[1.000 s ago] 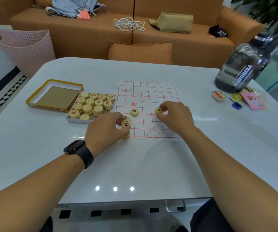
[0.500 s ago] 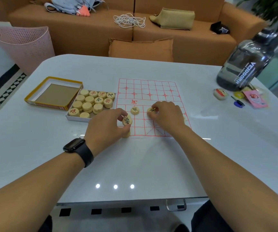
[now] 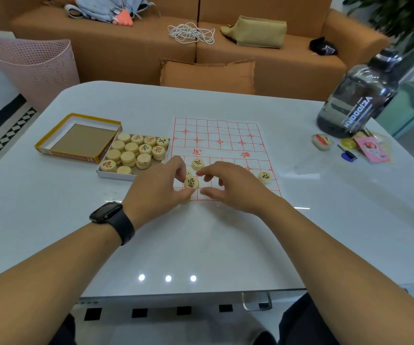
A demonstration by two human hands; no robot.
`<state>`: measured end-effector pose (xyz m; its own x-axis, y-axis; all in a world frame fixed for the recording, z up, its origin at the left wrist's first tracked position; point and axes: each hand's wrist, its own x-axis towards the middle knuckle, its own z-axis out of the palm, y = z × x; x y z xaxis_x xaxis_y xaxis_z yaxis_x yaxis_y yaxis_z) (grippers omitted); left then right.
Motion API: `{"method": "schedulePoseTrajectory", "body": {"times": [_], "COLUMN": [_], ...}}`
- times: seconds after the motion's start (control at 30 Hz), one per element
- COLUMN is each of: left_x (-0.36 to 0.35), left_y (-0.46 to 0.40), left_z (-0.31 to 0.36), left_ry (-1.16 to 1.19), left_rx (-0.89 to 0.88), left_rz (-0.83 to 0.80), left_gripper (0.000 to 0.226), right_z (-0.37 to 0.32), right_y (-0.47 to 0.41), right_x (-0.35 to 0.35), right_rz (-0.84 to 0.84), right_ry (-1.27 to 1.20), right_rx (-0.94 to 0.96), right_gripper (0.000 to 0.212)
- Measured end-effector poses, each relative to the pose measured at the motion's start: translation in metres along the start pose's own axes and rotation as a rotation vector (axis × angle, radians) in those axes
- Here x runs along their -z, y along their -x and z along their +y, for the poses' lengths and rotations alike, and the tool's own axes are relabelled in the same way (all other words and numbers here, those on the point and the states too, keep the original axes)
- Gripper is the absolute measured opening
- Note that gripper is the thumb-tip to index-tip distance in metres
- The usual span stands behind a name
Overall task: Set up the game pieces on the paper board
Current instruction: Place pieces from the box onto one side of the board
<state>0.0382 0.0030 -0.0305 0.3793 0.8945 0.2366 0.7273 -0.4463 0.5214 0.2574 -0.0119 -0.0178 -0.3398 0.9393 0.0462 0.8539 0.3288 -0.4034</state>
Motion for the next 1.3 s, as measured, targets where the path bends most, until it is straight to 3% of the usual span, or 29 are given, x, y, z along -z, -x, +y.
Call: {"method": "schedulePoseTrajectory", "body": {"times": [0.27, 0.5, 0.6, 0.8, 1.1, 1.3], "left_x": [-0.003, -0.005, -0.002, 0.003, 0.008, 0.013], "left_y": [0.002, -0.002, -0.001, -0.001, 0.01, 0.011], "left_z": [0.001, -0.001, -0.003, -0.01, -0.003, -0.004], "left_ry": [0.055, 0.183, 0.098, 0.06, -0.079, -0.132], "left_rx": [-0.04, 0.033, 0.036, 0.07, 0.078, 0.158], "left_rz": [-0.099, -0.148, -0.113, -0.058, -0.147, -0.147], "left_gripper": [0.031, 0.047, 0.043, 0.009, 0.022, 0.027], "right_z": [0.001, 0.003, 0.005, 0.021, 0.021, -0.006], "right_y": [-0.004, -0.006, -0.005, 0.008, 0.021, 0.016], "right_x": [-0.005, -0.009, -0.005, 0.01, 0.009, -0.015], "right_rz": [-0.039, -0.017, -0.014, -0.033, 0.024, -0.001], "right_ry": [-0.005, 0.009, 0.012, -0.077, -0.153, 0.023], "right_rx": [0.061, 0.073, 0.024, -0.074, -0.176, -0.095], "right_gripper": [0.043, 0.033, 0.039, 0.037, 0.03, 0.036]}}
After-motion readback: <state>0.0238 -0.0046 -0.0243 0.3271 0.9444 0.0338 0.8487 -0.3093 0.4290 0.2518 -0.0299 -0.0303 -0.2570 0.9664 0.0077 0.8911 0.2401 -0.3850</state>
